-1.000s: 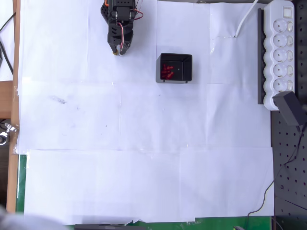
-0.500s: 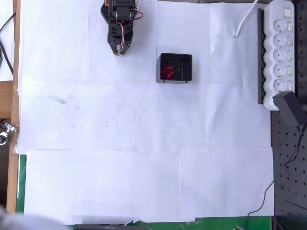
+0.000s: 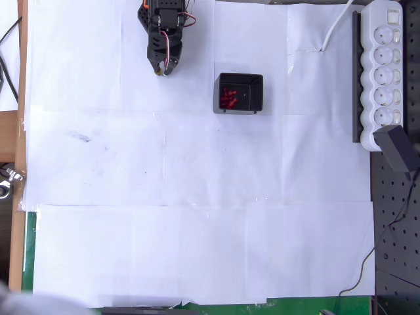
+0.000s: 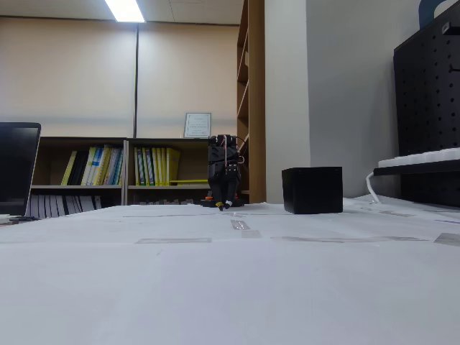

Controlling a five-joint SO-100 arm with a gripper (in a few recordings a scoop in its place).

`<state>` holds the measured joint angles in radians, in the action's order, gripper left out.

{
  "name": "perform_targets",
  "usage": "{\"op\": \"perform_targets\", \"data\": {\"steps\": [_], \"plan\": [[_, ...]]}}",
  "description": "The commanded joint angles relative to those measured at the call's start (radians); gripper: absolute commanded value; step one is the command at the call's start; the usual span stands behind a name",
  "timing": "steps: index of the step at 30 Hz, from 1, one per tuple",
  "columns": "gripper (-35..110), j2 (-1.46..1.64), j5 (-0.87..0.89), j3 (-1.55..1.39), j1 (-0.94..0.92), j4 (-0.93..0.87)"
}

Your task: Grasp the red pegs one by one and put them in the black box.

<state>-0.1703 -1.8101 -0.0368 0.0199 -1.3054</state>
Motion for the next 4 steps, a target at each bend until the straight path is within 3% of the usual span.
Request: {"op": "perform_targets", "data": {"steps": [1, 4], "plan": [[0, -0.009, -0.006, 0.011, 0.006, -0.012], [0, -0.009, -0.006, 0.011, 0.006, -0.012]]}}
